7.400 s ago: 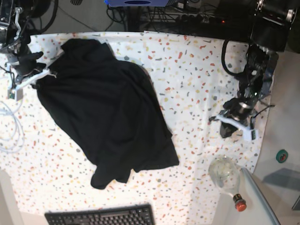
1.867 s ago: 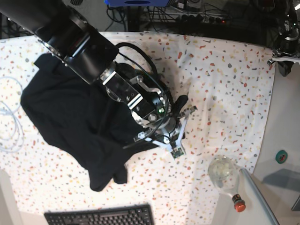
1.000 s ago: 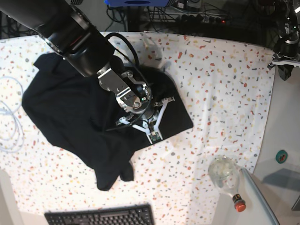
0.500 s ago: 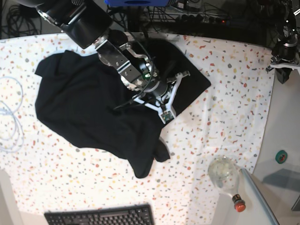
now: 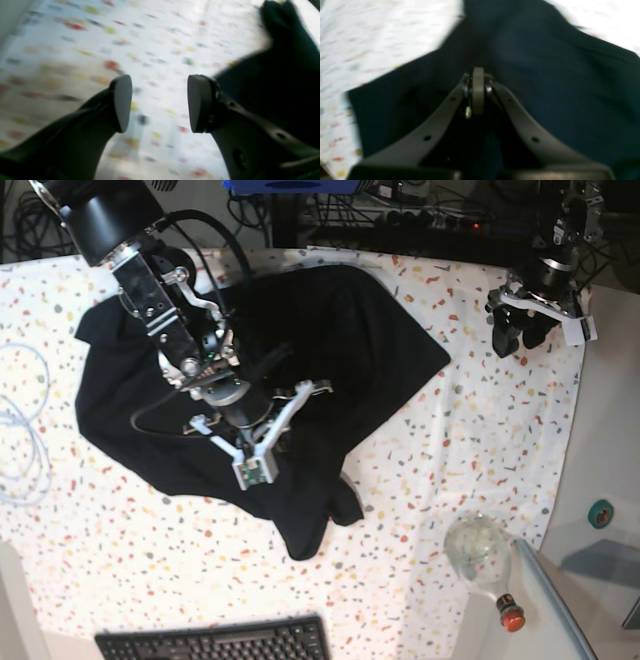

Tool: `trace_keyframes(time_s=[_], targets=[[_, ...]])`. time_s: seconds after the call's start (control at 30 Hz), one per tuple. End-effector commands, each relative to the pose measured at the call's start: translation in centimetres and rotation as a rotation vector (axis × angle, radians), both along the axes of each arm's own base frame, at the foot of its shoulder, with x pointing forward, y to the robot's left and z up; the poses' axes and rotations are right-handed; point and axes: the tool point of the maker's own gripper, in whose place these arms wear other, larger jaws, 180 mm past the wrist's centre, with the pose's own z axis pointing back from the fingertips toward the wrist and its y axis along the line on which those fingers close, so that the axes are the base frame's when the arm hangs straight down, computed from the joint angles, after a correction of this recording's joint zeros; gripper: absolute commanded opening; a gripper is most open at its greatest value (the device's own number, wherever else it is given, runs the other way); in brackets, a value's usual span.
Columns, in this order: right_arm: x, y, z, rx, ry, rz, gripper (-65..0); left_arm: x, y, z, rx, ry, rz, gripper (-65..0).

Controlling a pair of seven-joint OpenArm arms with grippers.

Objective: Layout the t-shirt on the table in an organized manner, then fold the t-shirt properly
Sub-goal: 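Grasp opposite ends of the t-shirt with the left and right grippers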

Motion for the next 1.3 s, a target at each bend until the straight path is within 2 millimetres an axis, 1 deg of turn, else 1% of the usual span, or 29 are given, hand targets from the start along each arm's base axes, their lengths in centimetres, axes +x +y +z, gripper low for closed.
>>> trace_keyframes(time_s=[0.0,0.03,0.13,0.2,0.27,0.33,0.37,0.4,0.47,0.53,0.67,0.77,0.8,0.83,0.9,0.97,1.0,1.03,1.07,1.1,1.17,1.2,1.23,1.27], targets=[[1.1,-0.4,1.6,0.019,-0.055,-0.016,-65.0,-0.2,-0.5,0.6,-0.038,-0.027,-0.008,-30.4],[1.1,-1.4,1.3,0.005,-0.05,-0.031,-65.0,-0.4,-1.0,0.3,-0.074,-0.03,-0.001,-30.4],[0.9,-3.1,0.6,-0.017,-0.039,-0.058,-65.0,-1.2,-1.7,-1.1,-0.132,0.003,0.015,-30.4],[0.6,-3.8,0.3,-0.027,-0.031,-0.067,-65.0,-0.5,-2.5,-1.6,-0.152,0.003,0.008,-30.4],[0.3,-4.1,0.0,-0.034,-0.024,-0.066,-65.0,0.0,-2.6,-2.4,-0.163,0.015,0.013,-30.9],[0.0,-4.3,-0.3,-0.04,-0.016,-0.066,-65.0,1.2,-2.5,-2.7,-0.167,0.003,0.021,-30.9],[-0.3,-4.3,-0.5,-0.036,-0.012,-0.068,-65.0,1.8,-2.8,-2.9,-0.176,0.0,0.024,-30.9],[-0.2,-4.7,-0.3,-0.034,-0.017,-0.08,-65.0,2.2,-3.3,-3.2,-0.188,-0.002,0.024,-30.9],[-0.4,-5.9,-0.3,-0.028,-0.011,-0.12,-65.0,3.2,-4.1,-3.4,-0.202,-0.006,0.011,-31.1],[-0.4,-7.4,0.3,-0.016,-0.023,-0.172,-65.0,3.8,-5.6,-3.9,-0.219,0.004,-0.022,-31.1],[-0.7,-10.4,1.1,-0.012,-0.039,-0.261,-65.0,4.4,-7.5,-5.2,-0.236,0.033,-0.067,-31.3],[-1.3,-14.2,1.5,-0.02,-0.047,-0.371,-65.0,4.6,-8.8,-5.9,-0.244,0.055,-0.099,-31.3],[-1.6,-15.2,1.6,-0.015,-0.047,-0.408,-65.0,4.7,-9.2,-6.1,-0.247,0.059,-0.107,-31.4],[-2.2,-16.2,1.5,-0.012,-0.043,-0.449,-65.0,4.7,-9.4,-6.2,-0.248,0.064,-0.113,-31.4],[-3.9,-19.2,1.0,-0.014,-0.02,-0.558,-65.0,4.9,-9.8,-6.3,-0.25,0.066,-0.124,-32.6],[-5.6,-21.6,0.1,-0.016,0.012,-0.654,-65.0,5.2,-10.1,-6.3,-0.251,0.066,-0.133,-40.3],[-6.5,-23.0,-0.2,-0.022,0.024,-0.701,-65.0,5.3,-10.2,-6.3,-0.252,0.064,-0.136,-47.2],[-7.4,-24.0,-0.5,-0.029,0.035,-0.736,-65.0,5.3,-10.1,-6.3,-0.251,0.063,-0.135,-55.6],[-8.1,-24.5,-0.8,-0.034,0.047,-0.749,-65.0,5.3,-10.0,-6.3,-0.25,0.062,-0.132,-63.0],[-8.7,-24.7,-1.1,-0.035,0.056,-0.744,-58.8,5.4,-9.9,-6.2,-0.249,0.06,-0.127,-65.0],[-9.5,-24.4,-1.4,-0.019,0.065,-0.717,-41.7,5.3,-9.6,-6.1,-0.245,0.058,-0.127,-65.0],[-9.9,-24.5,-1.6,-0.008,0.07,-0.723,-34.7,5.3,-9.5,-6.1,-0.242,0.058,-0.127,-65.0],[-10.5,-24.6,-2.1,0.007,0.082,-0.737,-28.2,5.3,-9.4,-6.1,-0.24,0.058,-0.127,-65.0],[-11.0,-25.1,-2.6,0.02,0.09,-0.761,-24.3,5.3,-9.4,-6.1,-0.239,0.058,-0.127,-65.0]])
